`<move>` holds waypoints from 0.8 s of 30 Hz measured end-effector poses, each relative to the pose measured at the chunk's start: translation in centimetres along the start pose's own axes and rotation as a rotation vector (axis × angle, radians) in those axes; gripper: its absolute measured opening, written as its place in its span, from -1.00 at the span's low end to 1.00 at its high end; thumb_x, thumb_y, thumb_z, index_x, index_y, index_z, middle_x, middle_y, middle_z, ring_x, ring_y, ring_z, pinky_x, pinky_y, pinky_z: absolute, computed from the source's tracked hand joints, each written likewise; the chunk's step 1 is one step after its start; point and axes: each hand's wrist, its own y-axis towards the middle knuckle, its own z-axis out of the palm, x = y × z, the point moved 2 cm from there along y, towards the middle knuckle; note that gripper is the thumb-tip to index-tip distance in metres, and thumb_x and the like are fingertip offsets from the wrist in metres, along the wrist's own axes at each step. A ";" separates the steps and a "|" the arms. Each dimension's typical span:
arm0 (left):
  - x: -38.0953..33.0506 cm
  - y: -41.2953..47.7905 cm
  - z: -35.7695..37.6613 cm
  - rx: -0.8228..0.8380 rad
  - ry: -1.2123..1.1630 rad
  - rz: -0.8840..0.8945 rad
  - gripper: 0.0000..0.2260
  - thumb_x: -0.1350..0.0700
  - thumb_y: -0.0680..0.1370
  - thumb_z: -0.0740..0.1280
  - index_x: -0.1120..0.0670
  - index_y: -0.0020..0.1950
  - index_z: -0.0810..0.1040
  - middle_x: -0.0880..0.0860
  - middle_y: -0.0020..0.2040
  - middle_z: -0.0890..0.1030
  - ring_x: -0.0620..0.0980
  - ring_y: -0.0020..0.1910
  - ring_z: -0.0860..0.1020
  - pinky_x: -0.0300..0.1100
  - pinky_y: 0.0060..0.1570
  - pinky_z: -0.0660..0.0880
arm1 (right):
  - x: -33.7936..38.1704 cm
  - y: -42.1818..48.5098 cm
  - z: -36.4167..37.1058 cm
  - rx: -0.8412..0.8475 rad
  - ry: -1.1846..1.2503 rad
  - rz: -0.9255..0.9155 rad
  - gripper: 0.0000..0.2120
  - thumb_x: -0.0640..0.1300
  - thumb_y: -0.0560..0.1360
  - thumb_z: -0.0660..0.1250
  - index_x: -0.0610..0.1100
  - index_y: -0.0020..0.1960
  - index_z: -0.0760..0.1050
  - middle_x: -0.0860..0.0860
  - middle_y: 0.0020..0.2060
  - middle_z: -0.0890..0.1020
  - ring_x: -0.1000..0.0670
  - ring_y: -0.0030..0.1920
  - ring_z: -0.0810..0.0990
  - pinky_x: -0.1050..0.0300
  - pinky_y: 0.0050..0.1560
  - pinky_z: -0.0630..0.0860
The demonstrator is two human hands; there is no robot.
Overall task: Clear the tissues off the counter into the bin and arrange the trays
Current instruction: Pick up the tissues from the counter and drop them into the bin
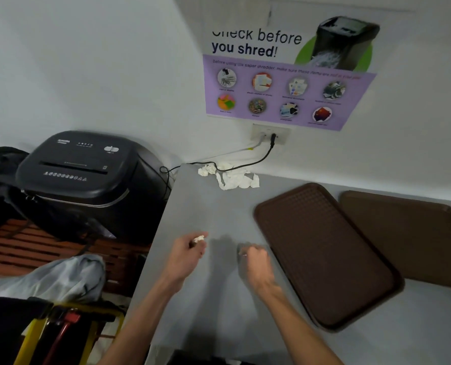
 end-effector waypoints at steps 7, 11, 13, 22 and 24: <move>-2.3 -5.6 7.6 0.028 -0.183 -0.040 -0.80 0.11 0.65 0.31 0.12 -0.08 0.69 0.09 -0.27 0.58 0.08 -0.20 0.51 -0.01 -0.10 0.46 | -6.1 -8.4 -6.2 -0.271 0.452 0.118 -0.88 -0.11 0.55 0.52 0.11 0.01 0.69 0.19 -0.12 0.76 0.18 -0.08 0.72 0.17 0.01 0.60; -3.5 -9.8 15.3 0.137 -0.060 0.077 -0.75 0.24 0.71 0.21 0.05 0.08 0.68 0.08 -0.22 0.58 0.02 -0.19 0.52 -0.06 -0.08 0.49 | -11.7 -15.3 -12.1 -0.425 0.635 0.163 -0.84 -0.16 0.55 0.54 0.05 0.07 0.68 0.22 -0.13 0.75 0.29 -0.08 0.69 0.40 -0.02 0.54; -4.3 -12.4 19.3 0.218 0.022 0.178 -0.78 0.25 0.71 0.24 0.08 0.18 0.67 0.09 -0.20 0.61 -0.04 -0.19 0.56 -0.08 -0.01 0.54 | -14.9 -18.9 -14.7 -0.493 0.712 0.189 -0.78 -0.20 0.54 0.55 0.02 0.13 0.69 0.20 -0.11 0.76 0.30 -0.08 0.69 0.50 -0.08 0.49; -7.0 -25.9 39.3 0.480 0.005 0.320 -0.84 0.30 0.60 0.41 0.20 0.17 0.68 0.23 -0.10 0.73 0.02 -0.20 0.69 -0.26 -0.13 0.63 | -30.7 -36.9 -22.0 -0.738 0.903 0.327 -0.88 -0.13 0.55 0.56 0.03 0.06 0.69 0.22 -0.09 0.77 0.25 -0.03 0.74 0.27 0.03 0.65; -7.3 -28.5 43.7 0.557 0.009 0.323 -0.86 0.30 0.60 0.41 0.24 0.15 0.67 0.26 -0.16 0.71 -0.02 -0.25 0.67 -0.26 -0.17 0.62 | -33.9 -40.9 -23.2 -0.819 0.905 0.384 -0.90 -0.11 0.55 0.55 0.02 0.05 0.69 0.22 -0.09 0.77 0.25 -0.03 0.74 0.26 0.04 0.65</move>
